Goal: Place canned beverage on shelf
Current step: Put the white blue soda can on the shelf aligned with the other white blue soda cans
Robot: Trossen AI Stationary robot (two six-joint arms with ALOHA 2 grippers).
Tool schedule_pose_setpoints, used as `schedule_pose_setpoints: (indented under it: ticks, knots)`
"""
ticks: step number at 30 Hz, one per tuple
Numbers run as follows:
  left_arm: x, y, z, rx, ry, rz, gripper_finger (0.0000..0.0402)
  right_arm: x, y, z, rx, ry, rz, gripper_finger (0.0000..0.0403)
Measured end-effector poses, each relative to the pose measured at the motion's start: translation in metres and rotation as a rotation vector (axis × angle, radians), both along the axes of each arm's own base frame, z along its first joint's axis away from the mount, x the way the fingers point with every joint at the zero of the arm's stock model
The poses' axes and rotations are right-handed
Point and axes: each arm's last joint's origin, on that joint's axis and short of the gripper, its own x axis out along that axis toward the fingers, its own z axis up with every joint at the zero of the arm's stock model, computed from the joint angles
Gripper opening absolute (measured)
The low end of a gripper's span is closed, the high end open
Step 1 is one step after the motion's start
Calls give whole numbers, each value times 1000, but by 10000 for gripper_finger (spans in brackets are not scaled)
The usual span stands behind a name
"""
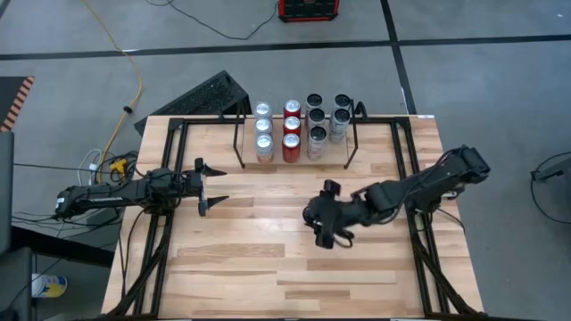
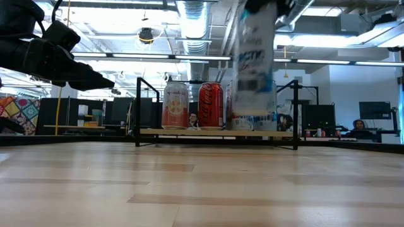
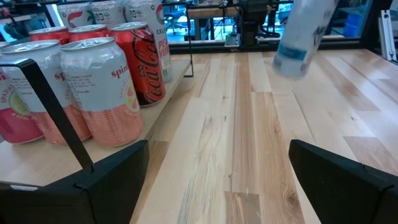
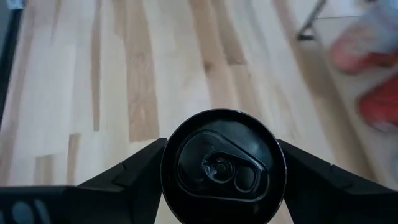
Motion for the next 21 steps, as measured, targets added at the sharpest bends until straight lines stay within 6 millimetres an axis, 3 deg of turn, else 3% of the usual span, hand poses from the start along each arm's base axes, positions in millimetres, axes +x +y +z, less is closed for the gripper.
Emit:
schedule_pose_setpoints:
  ticks: [4,7,11,21]
  knots:
    - [0,0,0,0,0,0,373,-1,-17,-28,26,-21,99,287]
    - [0,0,0,0,0,0,373,-4,-27,-39,56,-7,163,287]
    - [0,0,0,0,0,0,373,-4,-32,-40,58,10,230,287]
    - [0,0,0,0,0,0,373,-5,-22,-43,-20,29,372,287]
